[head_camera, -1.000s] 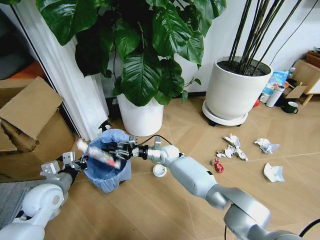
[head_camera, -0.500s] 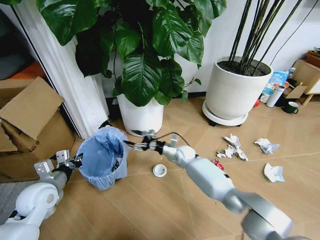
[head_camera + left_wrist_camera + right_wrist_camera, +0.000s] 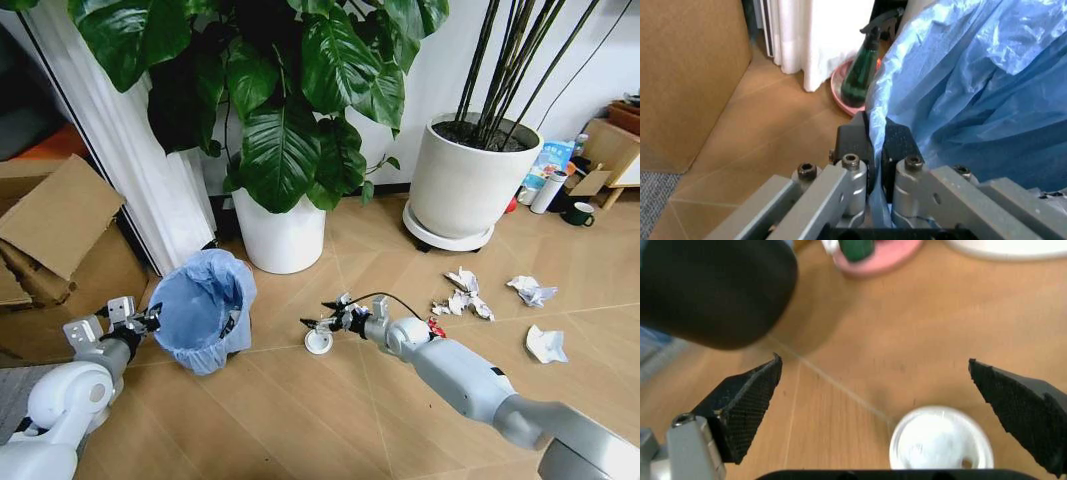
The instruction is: Pick up the trash bin and place the garbage on the floor into it.
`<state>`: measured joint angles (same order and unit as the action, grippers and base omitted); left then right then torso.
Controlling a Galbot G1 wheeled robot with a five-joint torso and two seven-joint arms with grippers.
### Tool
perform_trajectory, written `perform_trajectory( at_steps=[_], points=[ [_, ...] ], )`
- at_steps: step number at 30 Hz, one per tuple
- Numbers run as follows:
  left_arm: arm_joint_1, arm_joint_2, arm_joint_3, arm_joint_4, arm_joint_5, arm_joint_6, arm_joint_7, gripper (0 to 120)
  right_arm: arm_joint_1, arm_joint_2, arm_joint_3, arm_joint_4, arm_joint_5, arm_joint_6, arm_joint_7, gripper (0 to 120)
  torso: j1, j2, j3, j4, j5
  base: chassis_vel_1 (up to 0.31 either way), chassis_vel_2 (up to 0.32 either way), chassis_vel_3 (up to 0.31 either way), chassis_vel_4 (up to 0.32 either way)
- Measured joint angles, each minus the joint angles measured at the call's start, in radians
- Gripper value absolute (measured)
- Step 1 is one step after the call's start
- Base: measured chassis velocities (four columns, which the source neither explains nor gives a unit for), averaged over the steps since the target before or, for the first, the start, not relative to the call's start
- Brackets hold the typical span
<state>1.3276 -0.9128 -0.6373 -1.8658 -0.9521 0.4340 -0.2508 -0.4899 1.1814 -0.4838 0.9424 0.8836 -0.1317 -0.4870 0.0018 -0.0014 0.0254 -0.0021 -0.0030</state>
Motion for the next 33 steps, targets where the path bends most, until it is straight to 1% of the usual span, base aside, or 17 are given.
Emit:
perform_trajectory(
  at_steps=[3, 5, 8, 13, 18, 19, 21, 22, 23, 25, 27, 29, 33],
  points=[
    [-0.002, -0.002, 0.002, 0.000, 0.003, 0.000, 0.001, 0, 0.023, 0.011, -0.053, -0.004, 0.089, -0.085, 0.077, 100, 0.000, 0.000, 0.000, -0.0001, 0.0001, 0.000, 0.000, 0.000, 0.000],
    [-0.003, -0.002, 0.002, 0.000, 0.003, 0.000, 0.002, 0, 0.032, 0.015, -0.066, -0.011, 0.099, -0.099, 0.081, 100, 0.000, 0.000, 0.000, 0.0000, 0.0001, 0.000, 0.000, 0.000, 0.000],
    [-0.006, -0.002, 0.001, 0.003, 0.005, -0.001, 0.008, 0, 0.079, 0.024, -0.124, -0.040, 0.127, -0.147, 0.086, 100, 0.000, 0.000, 0.000, -0.0001, 0.0000, 0.000, 0.000, 0.000, 0.000],
    [-0.007, -0.007, 0.001, 0.008, 0.010, -0.002, 0.011, 0, 0.101, 0.036, -0.153, -0.057, 0.120, -0.152, 0.080, 100, 0.000, 0.000, 0.000, -0.0003, -0.0001, 0.000, 0.000, 0.000, 0.000],
    [0.001, -0.014, -0.003, 0.012, 0.020, -0.005, 0.017, 0, 0.116, 0.049, -0.187, -0.070, 0.060, -0.150, 0.042, 100, 0.000, 0.000, 0.000, 0.0000, 0.0000, 0.000, 0.000, 0.000, 0.000],
    [0.005, -0.014, -0.006, 0.013, 0.023, -0.006, 0.019, 0, 0.122, 0.044, -0.202, -0.069, 0.048, -0.148, 0.024, 100, 0.000, 0.000, 0.000, 0.0000, 0.0001, 0.000, 0.000, 0.000, 0.000],
    [0.010, -0.013, -0.008, 0.014, 0.027, -0.007, 0.021, 0, 0.156, 0.010, -0.260, -0.062, 0.044, -0.138, -0.020, 100, 0.000, 0.000, 0.000, 0.0000, 0.0000, 0.000, 0.000, 0.000, 0.000],
    [0.011, -0.013, -0.008, 0.014, 0.032, -0.008, 0.022, 0, 0.174, -0.010, -0.288, -0.055, 0.048, -0.135, -0.032, 100, 0.000, 0.000, 0.000, -0.0001, 0.0001, 0.000, 0.000, 0.000, 0.000],
    [0.011, -0.013, -0.008, 0.014, 0.032, -0.008, 0.022, 0, 0.174, -0.010, -0.288, -0.055, 0.048, -0.135, -0.032, 100, 0.000, 0.000, 0.000, -0.0001, 0.0001, 0.000, 0.000, 0.000, 0.000],
    [0.014, -0.016, -0.004, 0.013, 0.040, -0.008, 0.022, 0, 0.207, -0.050, -0.337, -0.041, 0.065, -0.131, -0.051, 100, 0.000, 0.000, 0.000, -0.0004, -0.0001, 0.000, 0.000, 0.000, 0.000],
    [0.016, -0.021, -0.003, 0.009, 0.047, -0.009, 0.023, 0, 0.222, -0.072, -0.358, -0.035, 0.078, -0.127, -0.069, 100, 0.000, 0.000, 0.000, -0.0006, 0.0000, 0.000, 0.000, 0.000, 0.000],
    [0.018, -0.024, -0.003, 0.009, 0.050, -0.010, 0.024, 0, 0.226, -0.078, -0.361, -0.037, 0.080, -0.123, -0.081, 100, 0.000, 0.000, 0.000, -0.0006, 0.0001, 0.000, 0.000, 0.000, 0.000],
    [0.024, -0.027, -0.005, 0.009, 0.057, -0.014, 0.028, 0, 0.228, -0.093, -0.361, -0.042, 0.076, -0.119, -0.128, 100, 0.000, 0.000, 0.000, -0.0001, 0.0001, 0.000, 0.000, 0.000, 0.000]
  ],
)
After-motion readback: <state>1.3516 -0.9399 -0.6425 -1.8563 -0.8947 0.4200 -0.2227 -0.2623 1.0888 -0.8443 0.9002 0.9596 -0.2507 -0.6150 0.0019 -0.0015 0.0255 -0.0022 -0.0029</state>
